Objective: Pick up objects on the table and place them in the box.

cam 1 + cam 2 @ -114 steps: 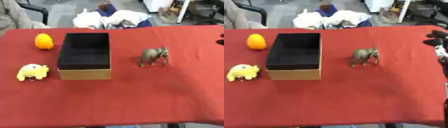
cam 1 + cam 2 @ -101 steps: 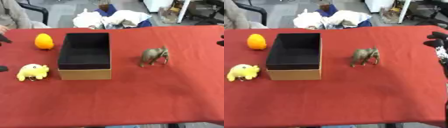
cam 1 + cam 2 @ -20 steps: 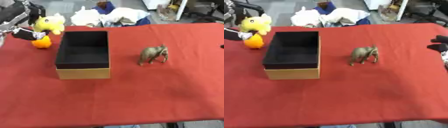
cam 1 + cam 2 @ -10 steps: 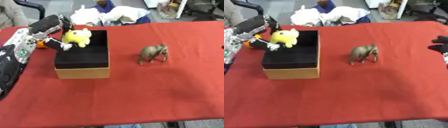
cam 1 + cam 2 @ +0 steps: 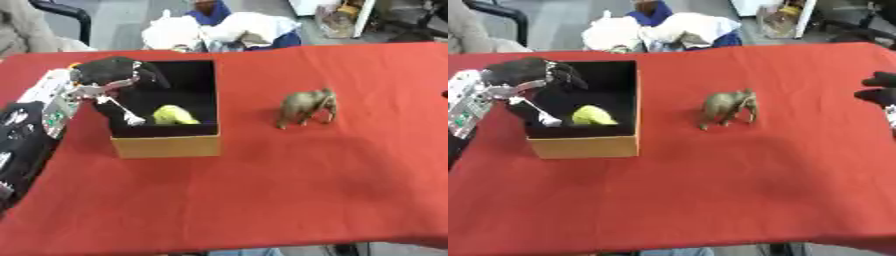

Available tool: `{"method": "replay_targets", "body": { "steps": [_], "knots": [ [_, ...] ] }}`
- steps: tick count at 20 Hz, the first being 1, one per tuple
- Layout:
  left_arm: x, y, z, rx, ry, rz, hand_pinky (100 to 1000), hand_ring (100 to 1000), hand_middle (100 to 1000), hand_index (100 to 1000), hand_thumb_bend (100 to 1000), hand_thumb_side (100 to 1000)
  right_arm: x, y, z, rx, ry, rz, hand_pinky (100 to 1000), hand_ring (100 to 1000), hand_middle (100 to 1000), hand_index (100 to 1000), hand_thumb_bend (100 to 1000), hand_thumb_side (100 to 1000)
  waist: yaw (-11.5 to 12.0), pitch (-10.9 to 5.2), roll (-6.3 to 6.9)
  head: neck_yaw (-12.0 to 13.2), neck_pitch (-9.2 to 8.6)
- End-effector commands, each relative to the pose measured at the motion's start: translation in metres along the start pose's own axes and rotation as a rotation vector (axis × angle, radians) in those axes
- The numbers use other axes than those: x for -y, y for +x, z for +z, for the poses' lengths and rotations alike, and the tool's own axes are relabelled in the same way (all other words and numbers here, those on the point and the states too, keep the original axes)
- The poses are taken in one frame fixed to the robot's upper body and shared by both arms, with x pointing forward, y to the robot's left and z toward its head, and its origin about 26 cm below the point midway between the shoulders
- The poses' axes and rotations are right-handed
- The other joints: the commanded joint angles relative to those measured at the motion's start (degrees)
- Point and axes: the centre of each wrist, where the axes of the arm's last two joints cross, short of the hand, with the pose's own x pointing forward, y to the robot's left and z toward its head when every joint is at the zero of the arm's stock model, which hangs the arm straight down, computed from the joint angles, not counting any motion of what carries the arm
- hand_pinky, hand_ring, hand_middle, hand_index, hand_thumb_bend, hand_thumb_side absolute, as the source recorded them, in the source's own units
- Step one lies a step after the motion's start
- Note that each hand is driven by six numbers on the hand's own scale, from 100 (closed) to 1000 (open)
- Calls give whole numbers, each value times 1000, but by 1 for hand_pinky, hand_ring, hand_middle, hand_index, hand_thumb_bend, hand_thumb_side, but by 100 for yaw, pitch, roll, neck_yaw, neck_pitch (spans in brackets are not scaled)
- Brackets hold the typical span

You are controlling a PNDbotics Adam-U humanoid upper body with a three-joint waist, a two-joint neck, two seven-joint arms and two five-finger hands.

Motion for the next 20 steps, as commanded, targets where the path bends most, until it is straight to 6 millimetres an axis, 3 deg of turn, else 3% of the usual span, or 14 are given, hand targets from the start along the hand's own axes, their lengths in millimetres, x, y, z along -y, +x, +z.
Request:
{"method": "replay_targets", "body": {
  "steps": [1, 4, 7, 10, 15, 16, 17, 20],
  "knots": [
    [-21, -8, 12, -22, 27, -46, 681, 646, 721, 851, 515, 717, 8, 9, -8, 34, -2, 23, 807, 705, 723, 848, 100, 659, 18, -64, -14, -25, -1],
    [-51, -13, 36, -50, 143, -79, 683, 643, 720, 848, 536, 627, 10, 8, -5, 27, -9, 27, 808, 705, 723, 848, 100, 654, 71, -62, -24, -87, -9],
    [-77, -16, 63, -103, 237, -87, 680, 635, 707, 842, 586, 450, 12, 7, -3, 18, -15, 32, 808, 705, 722, 848, 100, 654, 120, -81, -15, -152, -8],
    [-94, -21, 92, -184, 278, -90, 673, 626, 688, 827, 604, 382, 12, 6, -1, 13, -14, 35, 808, 706, 722, 848, 100, 654, 157, -100, 0, -192, 8],
    [-85, -41, 134, -385, 259, -56, 658, 610, 667, 815, 568, 304, 12, 7, -1, 15, -12, 34, 808, 706, 722, 848, 100, 655, 158, -104, 8, -234, -20],
    [-80, -46, 141, -426, 254, -50, 655, 607, 659, 811, 564, 247, 11, 7, -2, 18, -11, 33, 808, 706, 722, 848, 100, 657, 147, -99, 8, -234, -24],
    [-75, -51, 147, -464, 249, -47, 653, 604, 654, 807, 564, 306, 11, 7, -3, 19, -11, 33, 808, 706, 722, 848, 100, 655, 139, -93, 8, -234, -28],
    [-60, -63, 163, -565, 249, -34, 643, 593, 637, 797, 540, 271, 11, 9, -5, 28, -11, 32, 808, 707, 722, 848, 100, 654, 106, -63, 2, -210, -68]
  ]
}}
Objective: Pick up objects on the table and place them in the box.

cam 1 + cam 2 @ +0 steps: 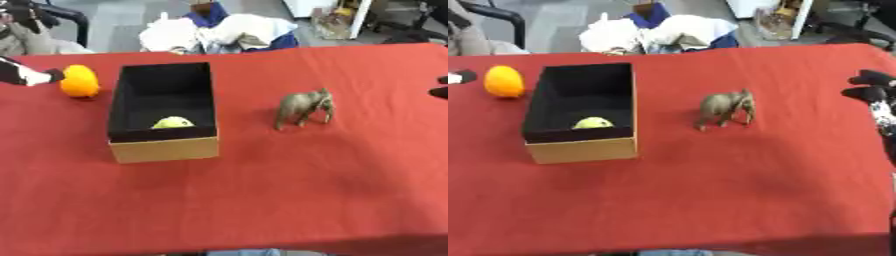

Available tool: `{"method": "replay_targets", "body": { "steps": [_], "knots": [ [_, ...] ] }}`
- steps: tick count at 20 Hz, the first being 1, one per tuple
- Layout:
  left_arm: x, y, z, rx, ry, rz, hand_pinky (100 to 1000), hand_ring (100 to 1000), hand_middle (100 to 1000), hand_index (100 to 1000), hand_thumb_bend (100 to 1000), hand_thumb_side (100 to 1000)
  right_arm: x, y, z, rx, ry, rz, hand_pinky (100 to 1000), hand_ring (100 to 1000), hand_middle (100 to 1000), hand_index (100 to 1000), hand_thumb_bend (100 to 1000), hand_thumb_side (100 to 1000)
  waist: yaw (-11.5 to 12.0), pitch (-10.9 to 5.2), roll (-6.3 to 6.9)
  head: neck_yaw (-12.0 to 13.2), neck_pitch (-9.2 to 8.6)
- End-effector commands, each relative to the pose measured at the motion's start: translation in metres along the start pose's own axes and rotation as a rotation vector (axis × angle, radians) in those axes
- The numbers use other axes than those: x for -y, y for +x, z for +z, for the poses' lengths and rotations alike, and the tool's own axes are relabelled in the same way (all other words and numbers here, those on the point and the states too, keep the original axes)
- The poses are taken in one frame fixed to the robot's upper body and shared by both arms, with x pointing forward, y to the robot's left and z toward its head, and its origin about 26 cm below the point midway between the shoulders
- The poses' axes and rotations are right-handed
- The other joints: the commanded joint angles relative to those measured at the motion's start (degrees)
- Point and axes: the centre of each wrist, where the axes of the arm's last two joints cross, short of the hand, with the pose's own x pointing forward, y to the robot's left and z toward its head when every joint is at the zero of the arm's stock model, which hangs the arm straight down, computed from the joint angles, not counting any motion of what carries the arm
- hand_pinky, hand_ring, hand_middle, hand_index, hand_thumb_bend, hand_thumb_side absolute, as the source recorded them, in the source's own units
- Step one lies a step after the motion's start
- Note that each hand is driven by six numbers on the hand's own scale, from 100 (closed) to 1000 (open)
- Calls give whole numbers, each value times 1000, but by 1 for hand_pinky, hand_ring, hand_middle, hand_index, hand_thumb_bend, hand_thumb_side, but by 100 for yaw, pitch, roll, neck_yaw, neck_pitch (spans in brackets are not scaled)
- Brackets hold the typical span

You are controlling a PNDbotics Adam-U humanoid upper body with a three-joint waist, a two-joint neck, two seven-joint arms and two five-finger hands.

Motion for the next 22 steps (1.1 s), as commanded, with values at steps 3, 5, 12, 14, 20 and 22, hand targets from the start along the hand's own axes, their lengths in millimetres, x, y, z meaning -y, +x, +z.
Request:
{"method": "replay_targets", "body": {
  "steps": [3, 5, 12, 14, 20, 22],
  "knots": [
    [-5, -35, 23, -162, 44, -50, 640, 591, 634, 795, 547, 228, 9, 12, -13, 47, 2, 27, 808, 707, 722, 848, 100, 654, -71, -6, -1, 45, -90],
    [-1, -43, 29, -206, 60, -57, 642, 595, 642, 800, 540, 240, 8, 12, -15, 55, 5, 24, 808, 707, 722, 849, 100, 654, -135, 29, -2, 72, -128],
    [-4, -64, 52, -318, 125, -91, 646, 602, 660, 809, 520, 292, 5, 17, -30, 102, 18, 18, 808, 707, 722, 849, 100, 651, -440, 287, -36, 222, -370],
    [-9, -68, 60, -339, 138, -104, 648, 603, 663, 812, 511, 332, 5, 19, -35, 122, 25, 17, 808, 708, 722, 849, 100, 649, -551, 396, -53, 299, -466],
    [-22, -79, 82, -394, 147, -140, 655, 612, 676, 820, 464, 443, 3, 22, -52, 181, 55, 19, 809, 709, 723, 851, 100, 642, -887, 702, -113, 543, -722],
    [-22, -82, 88, -413, 122, -144, 657, 615, 682, 822, 441, 484, 3, 21, -55, 194, 62, 21, 809, 709, 723, 851, 100, 641, -982, 780, -119, 626, -785]
  ]
}}
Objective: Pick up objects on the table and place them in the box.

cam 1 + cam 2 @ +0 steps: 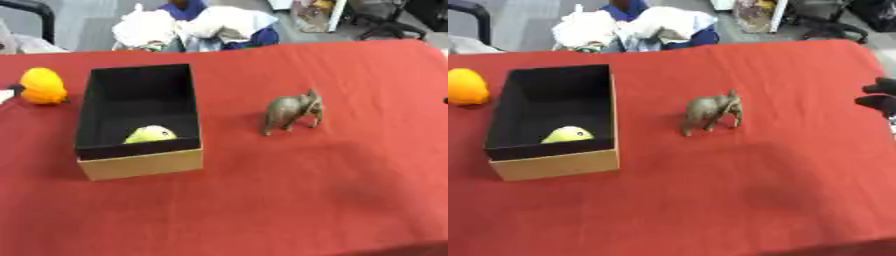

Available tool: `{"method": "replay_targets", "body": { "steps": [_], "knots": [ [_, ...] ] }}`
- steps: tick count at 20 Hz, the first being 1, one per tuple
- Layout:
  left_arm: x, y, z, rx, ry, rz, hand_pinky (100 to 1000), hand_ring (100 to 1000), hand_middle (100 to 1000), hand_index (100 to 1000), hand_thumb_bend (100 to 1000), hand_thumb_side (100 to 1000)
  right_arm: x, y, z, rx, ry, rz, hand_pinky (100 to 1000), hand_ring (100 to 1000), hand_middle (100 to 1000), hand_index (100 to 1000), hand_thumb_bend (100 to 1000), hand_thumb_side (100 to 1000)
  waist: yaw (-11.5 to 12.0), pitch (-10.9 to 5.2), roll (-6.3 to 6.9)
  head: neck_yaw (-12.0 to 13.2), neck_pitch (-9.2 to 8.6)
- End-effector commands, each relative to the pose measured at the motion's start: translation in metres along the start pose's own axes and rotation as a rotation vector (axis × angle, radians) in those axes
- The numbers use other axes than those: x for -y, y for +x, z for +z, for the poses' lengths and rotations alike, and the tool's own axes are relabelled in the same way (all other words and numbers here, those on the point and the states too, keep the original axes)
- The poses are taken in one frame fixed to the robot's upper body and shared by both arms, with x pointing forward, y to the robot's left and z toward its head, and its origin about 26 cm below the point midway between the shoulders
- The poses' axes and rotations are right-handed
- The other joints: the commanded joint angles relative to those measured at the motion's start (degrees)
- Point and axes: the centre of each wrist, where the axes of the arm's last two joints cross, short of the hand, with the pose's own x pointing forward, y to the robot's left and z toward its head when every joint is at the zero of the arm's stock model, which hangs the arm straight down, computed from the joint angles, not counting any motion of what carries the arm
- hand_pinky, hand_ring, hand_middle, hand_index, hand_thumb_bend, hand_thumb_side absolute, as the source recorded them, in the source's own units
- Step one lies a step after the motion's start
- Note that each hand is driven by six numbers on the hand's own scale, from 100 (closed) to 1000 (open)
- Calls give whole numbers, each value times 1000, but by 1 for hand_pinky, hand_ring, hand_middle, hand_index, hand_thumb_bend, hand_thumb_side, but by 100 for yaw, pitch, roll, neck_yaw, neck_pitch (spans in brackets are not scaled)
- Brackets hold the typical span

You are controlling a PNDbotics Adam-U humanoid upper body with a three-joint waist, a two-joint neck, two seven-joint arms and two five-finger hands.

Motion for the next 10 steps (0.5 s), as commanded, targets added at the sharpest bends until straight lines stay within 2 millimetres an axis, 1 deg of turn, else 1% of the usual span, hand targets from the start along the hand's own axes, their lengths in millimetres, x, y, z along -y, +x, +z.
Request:
{"method": "replay_targets", "body": {
  "steps": [1, 3, 5, 8, 10],
  "knots": [
    [-28, -17, 5, -33, 11, -56, 656, 616, 683, 821, 436, 488, 11, 5, -9, 39, 15, 28, 809, 709, 723, 851, 100, 641, -60, -34, 9, 127, -145],
    [-26, -18, 6, -37, -21, -64, 651, 609, 675, 815, 433, 459, 12, 4, -9, 44, 19, 29, 809, 709, 722, 851, 100, 643, -108, 22, 16, 183, -161],
    [-23, -18, 7, -36, -47, -70, 637, 593, 658, 807, 429, 410, 12, 3, -10, 47, 21, 29, 809, 709, 722, 851, 100, 645, -133, 62, 23, 233, -156],
    [-18, -16, 6, -32, -83, -80, 615, 563, 619, 794, 433, 312, 11, 3, -10, 50, 25, 29, 810, 708, 721, 851, 100, 647, -132, 110, 32, 362, -153],
    [-15, -14, 6, -31, -94, -85, 601, 546, 604, 783, 423, 294, 11, 2, -10, 51, 28, 28, 810, 708, 721, 851, 100, 649, -127, 130, 44, 472, -156]
  ]
}}
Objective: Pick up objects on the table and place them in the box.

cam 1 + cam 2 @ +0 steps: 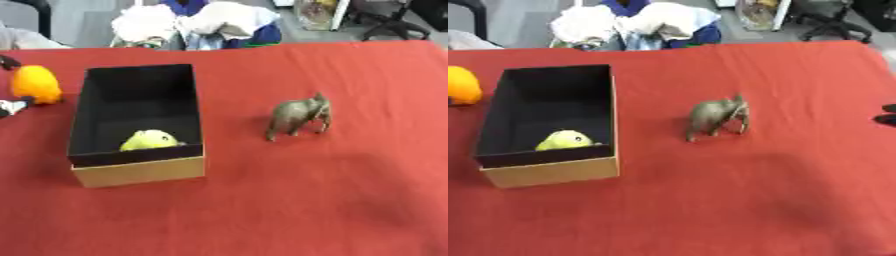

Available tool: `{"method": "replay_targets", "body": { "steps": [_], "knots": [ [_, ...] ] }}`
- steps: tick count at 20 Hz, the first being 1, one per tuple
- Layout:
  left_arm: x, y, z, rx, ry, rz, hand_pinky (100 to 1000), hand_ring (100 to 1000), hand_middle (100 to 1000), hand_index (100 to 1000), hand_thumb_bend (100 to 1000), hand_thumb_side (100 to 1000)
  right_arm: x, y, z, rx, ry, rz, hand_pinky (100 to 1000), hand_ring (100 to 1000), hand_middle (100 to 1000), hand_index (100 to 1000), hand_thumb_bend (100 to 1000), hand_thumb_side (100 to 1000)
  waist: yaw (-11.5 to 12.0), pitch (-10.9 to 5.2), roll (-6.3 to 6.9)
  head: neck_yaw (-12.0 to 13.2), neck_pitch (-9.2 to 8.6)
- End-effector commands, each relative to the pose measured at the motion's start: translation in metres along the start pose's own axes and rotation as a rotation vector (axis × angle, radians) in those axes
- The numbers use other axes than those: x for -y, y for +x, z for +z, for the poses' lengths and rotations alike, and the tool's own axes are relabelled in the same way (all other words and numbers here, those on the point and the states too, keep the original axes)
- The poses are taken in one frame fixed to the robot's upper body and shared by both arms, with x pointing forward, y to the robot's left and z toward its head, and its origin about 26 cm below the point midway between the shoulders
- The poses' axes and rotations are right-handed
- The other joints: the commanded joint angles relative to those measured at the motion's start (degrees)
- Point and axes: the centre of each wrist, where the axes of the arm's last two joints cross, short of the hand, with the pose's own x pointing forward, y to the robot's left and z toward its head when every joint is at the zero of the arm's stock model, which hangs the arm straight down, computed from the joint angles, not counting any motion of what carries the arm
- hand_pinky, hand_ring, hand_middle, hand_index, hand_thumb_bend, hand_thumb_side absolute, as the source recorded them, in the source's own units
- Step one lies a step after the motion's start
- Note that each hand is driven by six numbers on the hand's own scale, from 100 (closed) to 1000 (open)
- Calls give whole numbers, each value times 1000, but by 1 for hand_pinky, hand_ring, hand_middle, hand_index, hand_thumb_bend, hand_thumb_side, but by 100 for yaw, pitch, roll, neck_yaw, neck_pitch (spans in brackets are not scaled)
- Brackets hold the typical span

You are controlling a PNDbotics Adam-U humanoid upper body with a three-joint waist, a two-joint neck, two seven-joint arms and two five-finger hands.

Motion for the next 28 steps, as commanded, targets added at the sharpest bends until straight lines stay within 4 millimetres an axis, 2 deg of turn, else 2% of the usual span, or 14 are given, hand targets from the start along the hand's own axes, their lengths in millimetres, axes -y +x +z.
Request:
{"method": "replay_targets", "body": {
  "steps": [1, 6, 13, 14, 15, 16, 18, 23, 28],
  "knots": [
    [-15, -8, 1, -13, 10, -38, 600, 543, 601, 781, 421, 293, 13, 7, -8, 27, 13, 32, 810, 708, 721, 851, 100, 649, 4, -79, 24, 162, -58],
    [-11, -6, 0, -17, 22, -42, 562, 493, 552, 738, 404, 274, 13, 7, -8, 29, 18, 32, 811, 708, 721, 851, 100, 649, -8, -60, 41, 466, -89],
    [-8, -5, 0, -31, 103, -38, 481, 397, 441, 611, 424, 209, 12, 7, -7, 27, 17, 31, 811, 709, 721, 851, 100, 650, -22, -59, 46, 625, -98],
    [-8, -5, 0, -35, 123, -37, 417, 337, 369, 518, 335, 165, 12, 7, -7, 26, 17, 31, 811, 709, 721, 851, 100, 650, -19, -61, 47, 632, -96],
    [-7, -5, 1, -42, 147, -33, 404, 323, 352, 498, 325, 157, 12, 6, -7, 25, 18, 31, 811, 709, 721, 851, 100, 650, -16, -63, 48, 640, -97],
    [-7, -5, 1, -50, 173, -28, 360, 268, 288, 426, 279, 127, 12, 6, -6, 23, 18, 31, 811, 709, 721, 851, 100, 652, -13, -65, 49, 642, -93],
    [-7, -6, 2, -67, 232, -9, 304, 202, 201, 341, 237, 100, 12, 6, -5, 19, 18, 31, 811, 709, 720, 851, 100, 651, -6, -77, 48, 649, -83],
    [-12, -9, 5, -75, 323, 49, 292, 187, 182, 322, 177, 100, 12, 5, -1, 8, 17, 29, 811, 709, 720, 851, 100, 648, 53, -165, 45, 656, -6],
    [-34, -5, 4, -26, 364, 101, 300, 196, 189, 328, 124, 100, 11, 5, 3, -7, 20, 26, 811, 709, 721, 851, 100, 643, 157, -292, 51, 638, 58]
  ]
}}
